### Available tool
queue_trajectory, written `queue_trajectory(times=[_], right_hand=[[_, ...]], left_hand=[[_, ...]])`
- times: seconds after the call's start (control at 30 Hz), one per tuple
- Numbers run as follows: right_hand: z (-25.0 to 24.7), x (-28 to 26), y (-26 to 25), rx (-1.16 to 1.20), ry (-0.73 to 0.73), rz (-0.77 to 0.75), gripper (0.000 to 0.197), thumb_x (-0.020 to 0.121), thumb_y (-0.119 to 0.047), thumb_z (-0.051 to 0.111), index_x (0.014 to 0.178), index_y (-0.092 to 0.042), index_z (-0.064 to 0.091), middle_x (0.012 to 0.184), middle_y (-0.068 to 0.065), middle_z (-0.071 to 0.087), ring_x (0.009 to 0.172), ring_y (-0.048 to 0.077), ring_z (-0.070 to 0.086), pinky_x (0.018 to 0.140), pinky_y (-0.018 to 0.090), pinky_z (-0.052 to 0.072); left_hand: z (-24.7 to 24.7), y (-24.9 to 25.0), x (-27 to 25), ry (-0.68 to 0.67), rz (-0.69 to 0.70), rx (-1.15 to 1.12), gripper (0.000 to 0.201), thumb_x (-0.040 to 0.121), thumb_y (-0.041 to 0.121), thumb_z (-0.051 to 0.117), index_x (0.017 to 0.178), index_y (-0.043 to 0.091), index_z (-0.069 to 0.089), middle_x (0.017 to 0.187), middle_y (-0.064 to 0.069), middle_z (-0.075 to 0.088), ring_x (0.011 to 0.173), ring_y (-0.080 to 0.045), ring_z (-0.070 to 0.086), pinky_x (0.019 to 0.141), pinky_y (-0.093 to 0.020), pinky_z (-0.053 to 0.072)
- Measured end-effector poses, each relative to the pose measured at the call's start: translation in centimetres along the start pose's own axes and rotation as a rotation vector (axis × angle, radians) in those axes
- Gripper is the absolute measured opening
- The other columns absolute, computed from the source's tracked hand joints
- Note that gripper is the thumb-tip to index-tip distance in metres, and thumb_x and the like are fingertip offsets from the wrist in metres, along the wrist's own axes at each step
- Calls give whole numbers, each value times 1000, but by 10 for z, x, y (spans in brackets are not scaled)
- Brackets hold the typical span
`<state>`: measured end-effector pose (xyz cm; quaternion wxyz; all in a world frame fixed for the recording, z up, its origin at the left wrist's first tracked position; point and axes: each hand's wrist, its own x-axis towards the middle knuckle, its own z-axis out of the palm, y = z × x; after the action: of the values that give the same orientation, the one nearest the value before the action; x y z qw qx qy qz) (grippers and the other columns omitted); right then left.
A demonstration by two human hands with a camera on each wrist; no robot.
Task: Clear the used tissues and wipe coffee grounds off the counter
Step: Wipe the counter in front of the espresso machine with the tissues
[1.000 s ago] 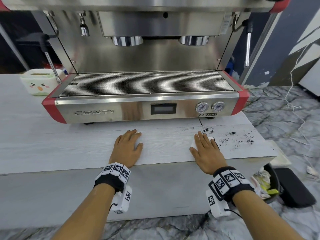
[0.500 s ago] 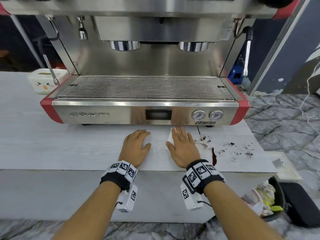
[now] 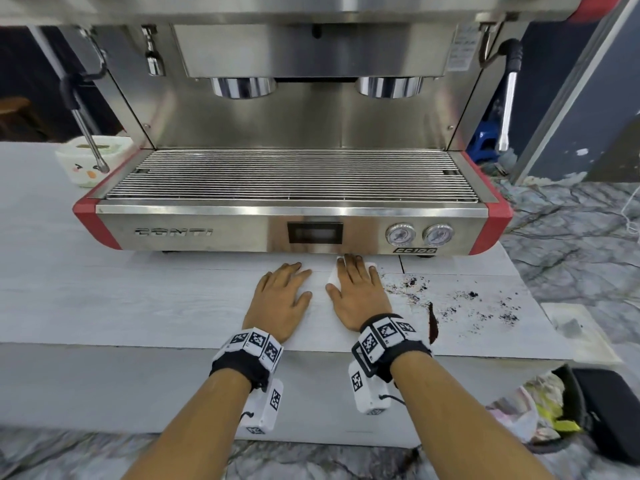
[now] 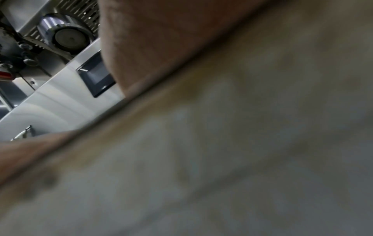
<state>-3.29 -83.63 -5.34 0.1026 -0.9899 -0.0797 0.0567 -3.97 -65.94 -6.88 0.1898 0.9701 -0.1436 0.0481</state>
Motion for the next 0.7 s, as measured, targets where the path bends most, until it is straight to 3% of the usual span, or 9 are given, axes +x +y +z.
queue_trajectory(times=[0.7], right_hand=[[-25,-33,80,23,-7,279,64,101,-42,19,152,-8,2,162,9,-2,149,23,-3,121,42,-1]], left_hand=[[0,2,-2,-3,-10,-16,68,82,54,13,141,30,35,153,7,30,142,-12,21,118,-32,9]])
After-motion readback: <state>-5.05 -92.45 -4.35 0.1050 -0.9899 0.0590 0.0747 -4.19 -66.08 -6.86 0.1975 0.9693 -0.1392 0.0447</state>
